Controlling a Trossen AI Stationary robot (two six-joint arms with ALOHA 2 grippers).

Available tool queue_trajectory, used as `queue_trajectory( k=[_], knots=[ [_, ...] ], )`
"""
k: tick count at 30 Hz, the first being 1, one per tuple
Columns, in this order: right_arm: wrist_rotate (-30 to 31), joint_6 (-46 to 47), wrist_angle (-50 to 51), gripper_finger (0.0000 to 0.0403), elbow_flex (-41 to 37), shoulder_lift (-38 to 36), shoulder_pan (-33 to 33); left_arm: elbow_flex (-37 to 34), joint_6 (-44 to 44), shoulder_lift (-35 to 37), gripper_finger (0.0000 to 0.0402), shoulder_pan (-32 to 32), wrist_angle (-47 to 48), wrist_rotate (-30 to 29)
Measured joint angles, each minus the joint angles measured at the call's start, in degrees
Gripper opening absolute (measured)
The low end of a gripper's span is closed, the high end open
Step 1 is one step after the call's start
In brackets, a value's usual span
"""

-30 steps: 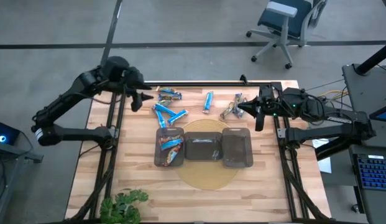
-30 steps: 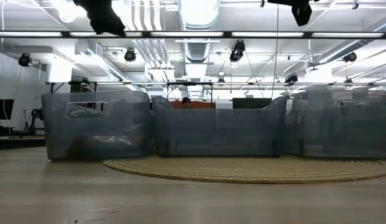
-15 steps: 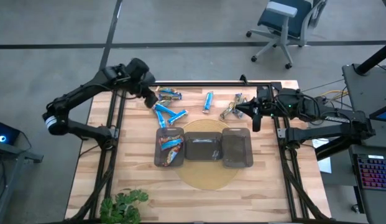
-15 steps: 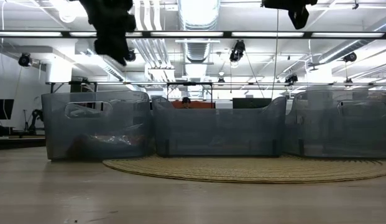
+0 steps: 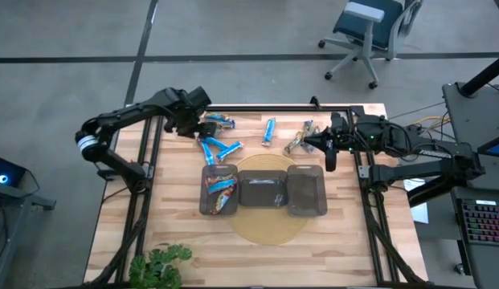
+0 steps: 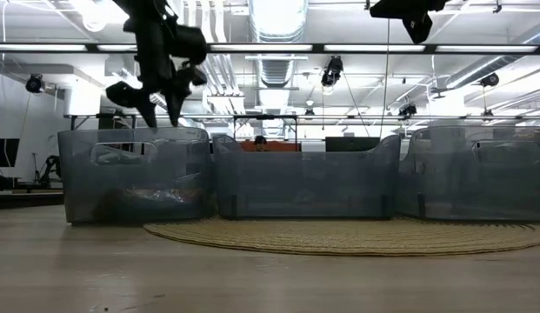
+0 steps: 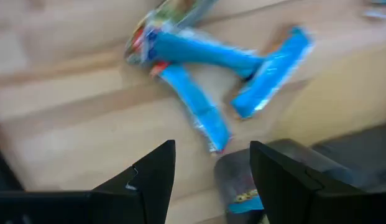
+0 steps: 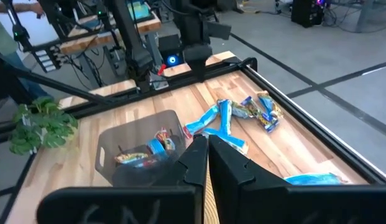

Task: Pick and place Granola Bars by type
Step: Put the red granola bar into the left black bin

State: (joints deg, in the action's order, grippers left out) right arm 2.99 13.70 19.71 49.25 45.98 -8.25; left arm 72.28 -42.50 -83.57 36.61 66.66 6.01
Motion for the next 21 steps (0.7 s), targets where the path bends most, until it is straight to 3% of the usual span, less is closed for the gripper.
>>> queue_trajectory(
  k=[8, 21],
  knots=[
    [0.0, -1.5, 1.5, 0.0009, 0.0, 0.0, 0.0, -5.5, -11.0, -3.0, 0.0188, -2.4, -2.0, -5.1],
    [0.0, -2.8, 1.5, 0.0009, 0.0, 0.0, 0.0, -15.9, -26.9, -3.2, 0.0188, -7.7, -18.7, -9.7]
  ],
)
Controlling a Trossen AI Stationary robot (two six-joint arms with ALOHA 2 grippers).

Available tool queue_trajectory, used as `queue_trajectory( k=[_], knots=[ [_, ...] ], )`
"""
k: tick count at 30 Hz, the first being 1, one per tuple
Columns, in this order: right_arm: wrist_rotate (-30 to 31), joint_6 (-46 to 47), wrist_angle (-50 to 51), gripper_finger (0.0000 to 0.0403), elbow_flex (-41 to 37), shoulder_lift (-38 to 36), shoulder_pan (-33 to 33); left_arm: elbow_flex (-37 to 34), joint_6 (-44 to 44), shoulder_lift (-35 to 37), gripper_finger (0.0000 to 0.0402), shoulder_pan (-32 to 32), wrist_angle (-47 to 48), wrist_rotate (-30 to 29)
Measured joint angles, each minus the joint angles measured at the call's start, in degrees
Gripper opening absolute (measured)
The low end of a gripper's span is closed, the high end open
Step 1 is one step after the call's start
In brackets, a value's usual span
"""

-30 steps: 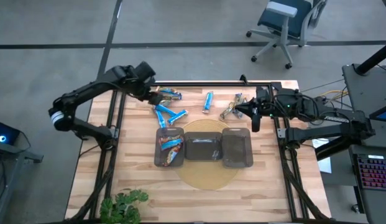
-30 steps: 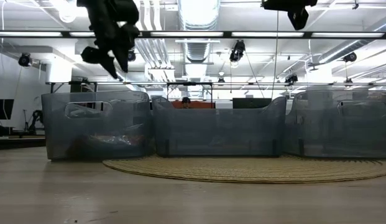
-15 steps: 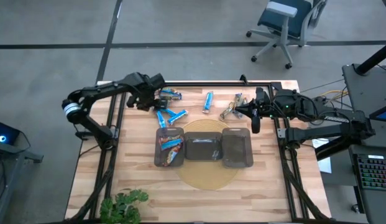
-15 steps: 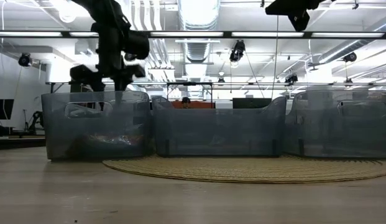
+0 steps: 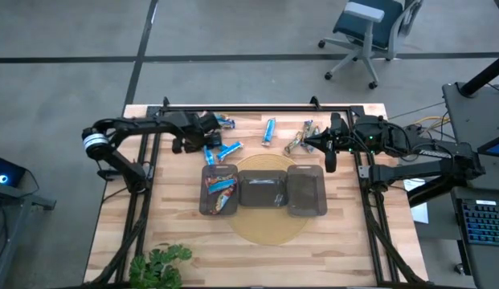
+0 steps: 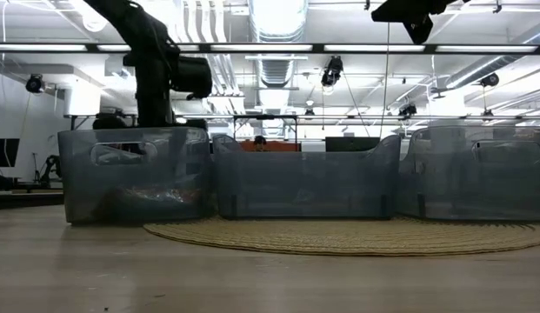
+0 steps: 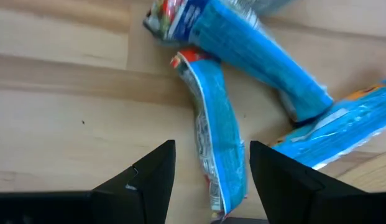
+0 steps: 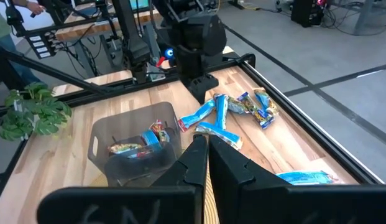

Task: Pick and place Granola Bars by type
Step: Put the red granola bar into the left black bin

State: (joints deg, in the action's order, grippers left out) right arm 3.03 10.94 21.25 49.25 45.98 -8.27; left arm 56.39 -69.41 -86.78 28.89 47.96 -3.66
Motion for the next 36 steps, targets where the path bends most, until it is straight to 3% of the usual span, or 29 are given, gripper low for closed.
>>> queue_trajectory(
  k=[15, 36],
  knots=[
    [0.0, 0.9, 0.0, 0.0009, 0.0, 0.0, 0.0, -3.3, -6.8, -0.2, 0.0188, -0.9, -6.5, -7.0],
    [0.0, 1.1, 0.0, 0.0009, 0.0, 0.0, 0.0, -2.5, -6.2, -10.3, 0.0186, -1.4, -10.3, -5.8]
  ],
)
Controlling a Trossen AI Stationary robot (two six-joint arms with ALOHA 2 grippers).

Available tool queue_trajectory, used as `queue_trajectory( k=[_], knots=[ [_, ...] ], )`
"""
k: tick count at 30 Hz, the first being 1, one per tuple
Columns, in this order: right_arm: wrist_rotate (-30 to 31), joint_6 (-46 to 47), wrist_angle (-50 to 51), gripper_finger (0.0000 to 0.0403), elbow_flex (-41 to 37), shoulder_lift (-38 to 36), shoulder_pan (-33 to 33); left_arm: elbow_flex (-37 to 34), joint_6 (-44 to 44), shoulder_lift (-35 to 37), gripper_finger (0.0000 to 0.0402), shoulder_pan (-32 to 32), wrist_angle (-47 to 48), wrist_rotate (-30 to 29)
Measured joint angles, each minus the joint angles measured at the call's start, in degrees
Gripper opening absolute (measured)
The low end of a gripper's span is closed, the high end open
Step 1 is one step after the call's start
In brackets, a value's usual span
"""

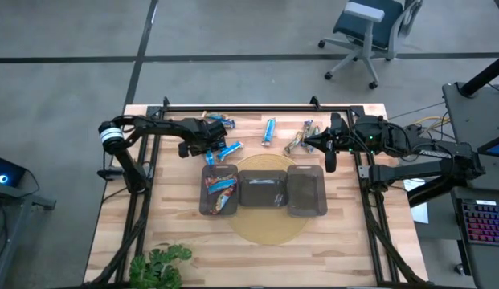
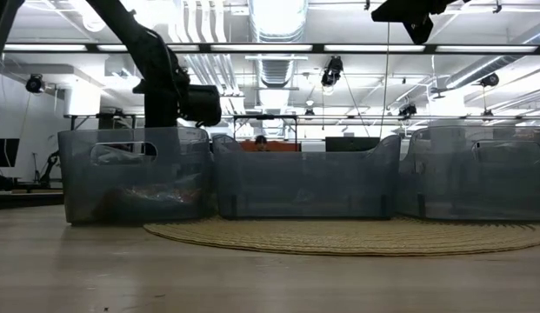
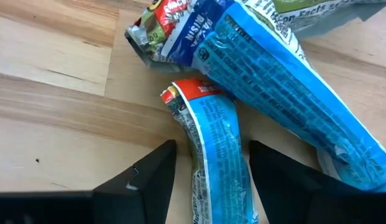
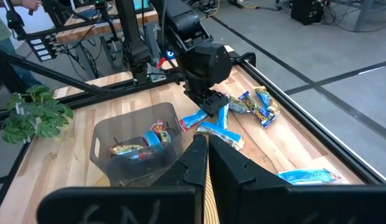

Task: Pick and place Granola Bars by type
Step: Put the red granola bar into the left black bin

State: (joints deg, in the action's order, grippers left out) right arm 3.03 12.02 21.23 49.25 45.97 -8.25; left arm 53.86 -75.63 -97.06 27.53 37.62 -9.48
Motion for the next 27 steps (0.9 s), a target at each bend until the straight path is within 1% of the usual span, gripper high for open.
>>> queue_trajectory(
  k=[4, 12, 15, 19, 27],
  knots=[
    [0.0, -0.2, 0.0, 0.0009, 0.0, 0.0, 0.0, 0.2, 0.1, 0.0, 0.0162, 0.0, 0.7, 0.2],
    [0.0, -0.2, 0.0, 0.0009, 0.0, 0.0, 0.0, 0.2, 2.7, 0.5, 0.0083, 0.0, 2.4, 0.5],
    [0.0, -0.2, 0.0, 0.0009, 0.0, 0.0, 0.0, 0.2, 3.4, 1.1, 0.0061, 0.0, 2.1, 1.1],
    [0.0, -0.2, 0.0, 0.0009, -0.1, 0.0, 0.0, 0.2, 4.0, 1.3, 0.0045, 0.0, 2.1, 1.4],
    [0.0, -0.2, 0.0, 0.0009, -0.2, 0.0, 0.0, 0.2, 6.9, 2.6, 0.0042, 0.0, 2.6, 1.0]
  ],
)
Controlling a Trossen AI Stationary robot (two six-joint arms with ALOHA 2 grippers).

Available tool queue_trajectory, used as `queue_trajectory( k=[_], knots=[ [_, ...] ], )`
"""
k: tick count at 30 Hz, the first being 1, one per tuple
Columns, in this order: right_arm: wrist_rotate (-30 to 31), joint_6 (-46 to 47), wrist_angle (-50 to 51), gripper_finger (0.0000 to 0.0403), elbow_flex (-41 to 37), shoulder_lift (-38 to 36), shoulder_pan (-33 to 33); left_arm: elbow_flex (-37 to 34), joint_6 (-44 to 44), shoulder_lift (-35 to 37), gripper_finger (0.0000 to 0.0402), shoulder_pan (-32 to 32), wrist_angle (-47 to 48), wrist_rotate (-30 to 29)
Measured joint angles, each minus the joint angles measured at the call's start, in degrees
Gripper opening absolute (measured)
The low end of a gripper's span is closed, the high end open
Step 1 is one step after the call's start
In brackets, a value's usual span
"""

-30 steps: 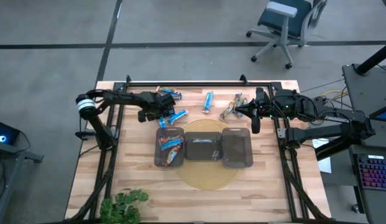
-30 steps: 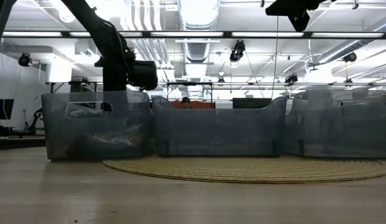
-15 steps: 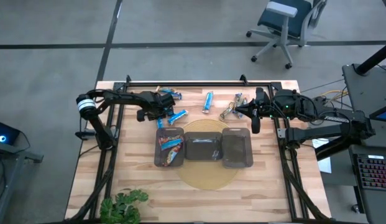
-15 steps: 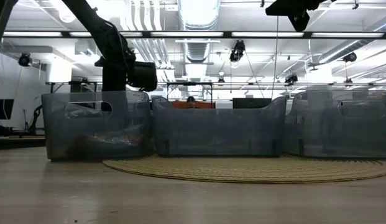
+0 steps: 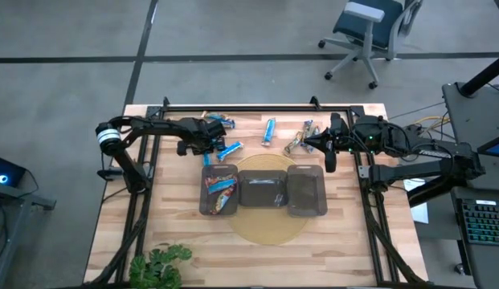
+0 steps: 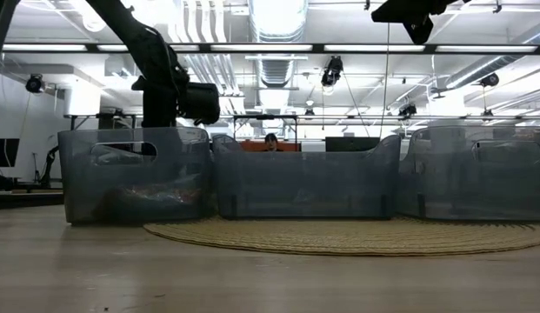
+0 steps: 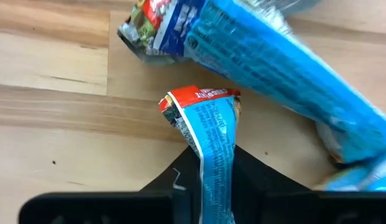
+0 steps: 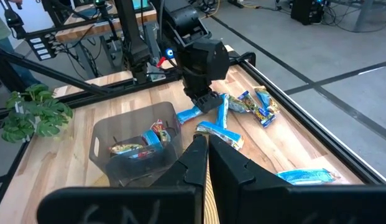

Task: Pick and place Granola Bars by type
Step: Put the red granola bar into the left black bin

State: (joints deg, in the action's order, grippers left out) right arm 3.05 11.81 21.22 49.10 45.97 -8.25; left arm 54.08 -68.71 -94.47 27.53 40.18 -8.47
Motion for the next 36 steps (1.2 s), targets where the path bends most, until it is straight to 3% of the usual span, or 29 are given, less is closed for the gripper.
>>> queue_trajectory(
  k=[8, 22, 28, 36],
  knots=[
    [0.0, 0.0, 0.0, 0.0009, 0.0, 0.0, 0.0, 0.0, 1.8, 6.6, 0.0041, 0.2, 2.3, -1.2],
    [0.0, -0.2, 0.0, 0.0009, 0.0, 0.0, 0.0, 2.7, 9.1, 25.7, 0.0041, -1.3, 2.9, -2.0],
    [0.0, -0.2, 0.0, 0.0009, 0.0, 0.0, 0.0, 6.7, 8.8, 29.2, 0.0041, -5.6, 2.8, -1.4],
    [0.0, 0.0, 0.0, 0.0009, 0.0, 0.0, 0.0, 9.6, 4.4, 28.1, 0.0041, -16.6, 2.9, -1.2]
  ],
)
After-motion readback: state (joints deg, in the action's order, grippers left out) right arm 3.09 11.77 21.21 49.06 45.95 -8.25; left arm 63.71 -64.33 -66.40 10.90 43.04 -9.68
